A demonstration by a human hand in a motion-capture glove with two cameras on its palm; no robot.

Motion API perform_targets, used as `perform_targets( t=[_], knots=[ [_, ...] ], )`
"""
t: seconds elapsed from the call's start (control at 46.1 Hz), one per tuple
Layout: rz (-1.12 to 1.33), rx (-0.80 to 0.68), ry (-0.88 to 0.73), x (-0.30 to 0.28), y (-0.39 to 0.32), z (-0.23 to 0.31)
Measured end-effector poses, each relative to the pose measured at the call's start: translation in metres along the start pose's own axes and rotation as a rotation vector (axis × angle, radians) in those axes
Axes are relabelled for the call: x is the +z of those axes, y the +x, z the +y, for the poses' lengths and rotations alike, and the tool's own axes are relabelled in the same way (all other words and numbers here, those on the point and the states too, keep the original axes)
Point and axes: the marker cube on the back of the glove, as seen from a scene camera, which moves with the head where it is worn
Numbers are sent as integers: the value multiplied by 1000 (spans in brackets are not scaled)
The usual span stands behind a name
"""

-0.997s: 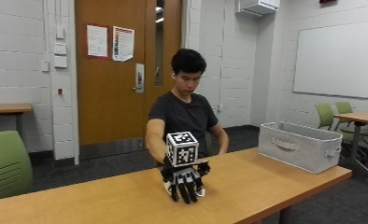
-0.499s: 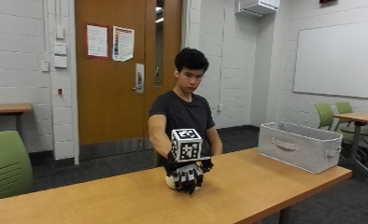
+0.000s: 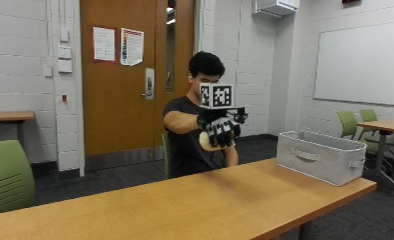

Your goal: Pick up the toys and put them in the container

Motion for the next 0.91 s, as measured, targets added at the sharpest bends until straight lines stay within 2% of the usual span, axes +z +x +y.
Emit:
perform_targets(
  t=[0.239, 0.39, 0.716, 0.911],
  knots=[
    [40, -136, 153, -83, -96, 6],
    [34, -265, 214, -120, -198, 26],
    [-15, -559, 205, -126, -396, 86],
    [-68, -813, 179, -118, -499, 128]
  ],
)
